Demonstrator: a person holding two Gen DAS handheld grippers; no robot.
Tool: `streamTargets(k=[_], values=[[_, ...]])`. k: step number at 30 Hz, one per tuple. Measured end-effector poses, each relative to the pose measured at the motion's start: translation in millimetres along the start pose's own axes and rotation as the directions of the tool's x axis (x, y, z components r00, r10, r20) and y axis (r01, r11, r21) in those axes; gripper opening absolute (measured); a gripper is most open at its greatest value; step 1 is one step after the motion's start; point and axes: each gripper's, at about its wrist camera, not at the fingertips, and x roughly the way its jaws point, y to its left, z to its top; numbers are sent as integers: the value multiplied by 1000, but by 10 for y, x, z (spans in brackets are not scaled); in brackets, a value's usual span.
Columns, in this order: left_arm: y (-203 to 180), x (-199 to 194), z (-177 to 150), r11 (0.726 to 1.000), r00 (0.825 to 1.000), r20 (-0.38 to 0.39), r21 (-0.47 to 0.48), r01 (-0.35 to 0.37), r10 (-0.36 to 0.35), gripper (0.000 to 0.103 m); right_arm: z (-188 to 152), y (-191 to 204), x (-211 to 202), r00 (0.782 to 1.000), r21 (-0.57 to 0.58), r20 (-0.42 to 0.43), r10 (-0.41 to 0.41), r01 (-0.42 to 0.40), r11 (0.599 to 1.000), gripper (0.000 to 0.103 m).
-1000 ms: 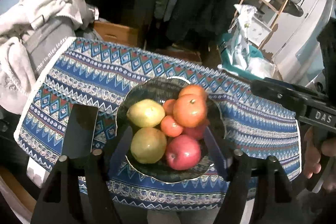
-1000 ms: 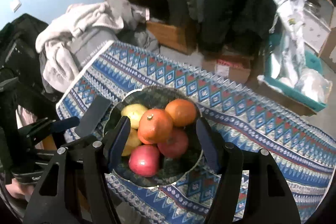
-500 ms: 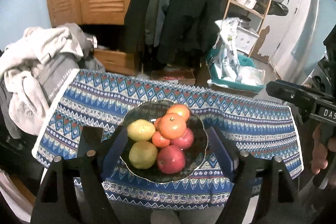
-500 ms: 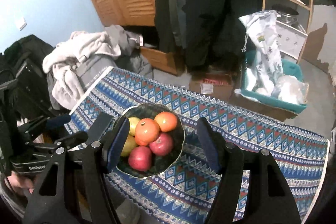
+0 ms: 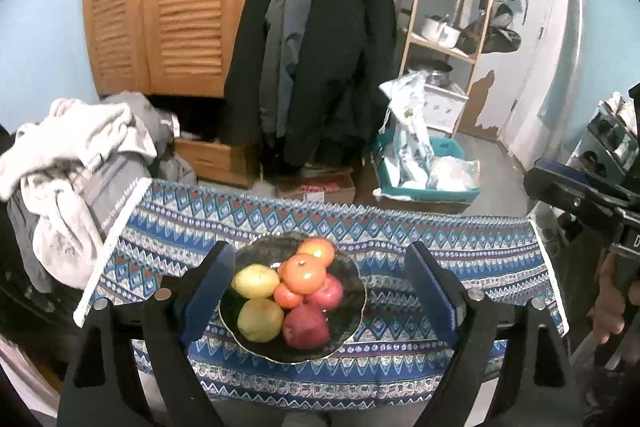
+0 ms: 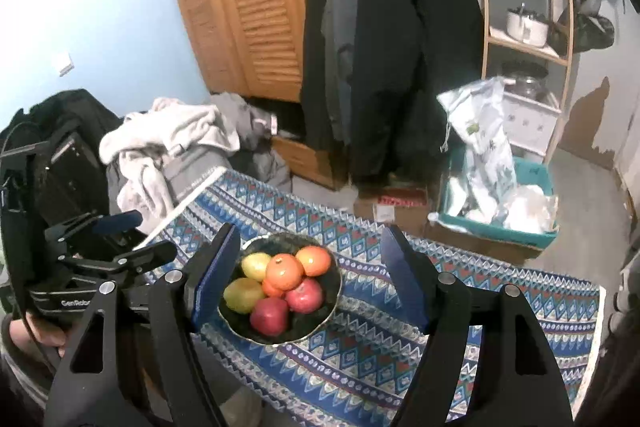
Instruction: Organize fruits
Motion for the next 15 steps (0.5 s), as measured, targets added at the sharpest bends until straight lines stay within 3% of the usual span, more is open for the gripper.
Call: streamTargets(k=[5, 15], values=[[-122, -215, 64, 999, 998, 58, 24, -22, 21, 100, -15, -12, -192, 999, -18, 42, -26, 27, 999, 77], [-314, -399, 117, 998, 993, 110, 52, -41, 35, 101, -113, -44, -332, 996, -45, 61, -60, 63, 997, 77]])
